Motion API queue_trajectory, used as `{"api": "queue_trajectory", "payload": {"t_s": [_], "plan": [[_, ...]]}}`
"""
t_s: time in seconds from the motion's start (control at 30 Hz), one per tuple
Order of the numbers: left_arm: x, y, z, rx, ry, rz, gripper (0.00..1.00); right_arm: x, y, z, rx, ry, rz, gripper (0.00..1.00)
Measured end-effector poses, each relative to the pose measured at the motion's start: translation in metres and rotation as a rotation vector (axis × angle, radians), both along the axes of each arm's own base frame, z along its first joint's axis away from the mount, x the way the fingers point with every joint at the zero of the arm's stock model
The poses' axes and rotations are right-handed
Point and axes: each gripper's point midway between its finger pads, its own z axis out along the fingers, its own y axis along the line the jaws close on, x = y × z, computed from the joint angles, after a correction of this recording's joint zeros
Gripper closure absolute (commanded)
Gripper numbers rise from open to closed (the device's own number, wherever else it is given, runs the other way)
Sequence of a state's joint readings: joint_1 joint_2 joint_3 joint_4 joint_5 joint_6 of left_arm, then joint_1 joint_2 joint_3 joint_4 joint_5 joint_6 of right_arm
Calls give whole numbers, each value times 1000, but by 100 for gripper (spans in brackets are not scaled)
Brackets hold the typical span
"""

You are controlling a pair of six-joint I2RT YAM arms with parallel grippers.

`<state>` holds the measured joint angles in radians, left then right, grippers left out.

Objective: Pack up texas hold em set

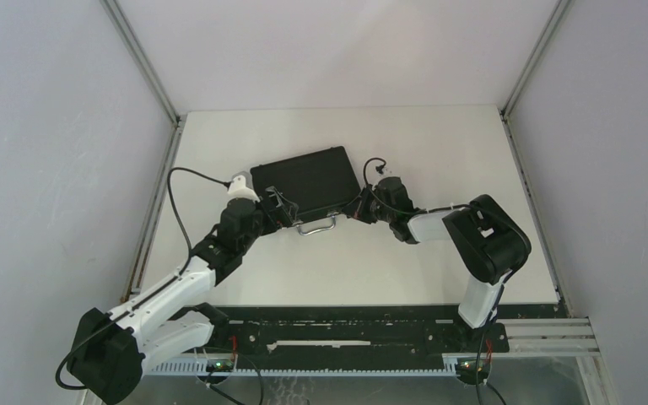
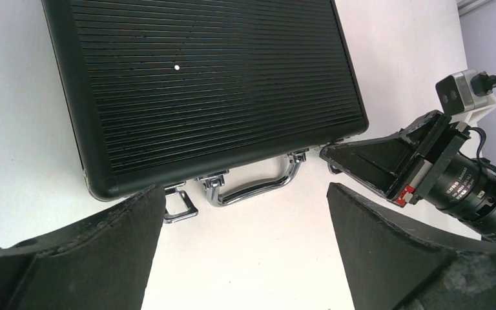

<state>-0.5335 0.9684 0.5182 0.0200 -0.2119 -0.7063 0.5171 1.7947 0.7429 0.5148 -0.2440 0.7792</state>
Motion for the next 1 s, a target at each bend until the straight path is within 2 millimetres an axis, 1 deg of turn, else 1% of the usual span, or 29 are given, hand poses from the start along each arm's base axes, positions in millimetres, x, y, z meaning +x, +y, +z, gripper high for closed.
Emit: {"api": "queue_trajectory", "payload": {"t_s": [0.27,0.37,0.53,0.63,0.83,1.0], "plan": [[-1,-2,0,-5,3,-11,0,0,-3,1,-6,40,-54,100],[-1,-4,-4,-3,15,-22,1,0,-6,3,-15,46,-90,100],[-3,-11,-17,1,58,-56,4,3,-16,8,-26,35,-153,100],[-3,-15,-24,0,79,-76,6,4,-24,5,-50,39,-182,100],[-3,-22,-43,10,135,-102,12,3,-25,3,-61,41,-187,100],[-1,-28,-60,10,177,-117,15,3,-26,3,-64,40,-185,100]]}}
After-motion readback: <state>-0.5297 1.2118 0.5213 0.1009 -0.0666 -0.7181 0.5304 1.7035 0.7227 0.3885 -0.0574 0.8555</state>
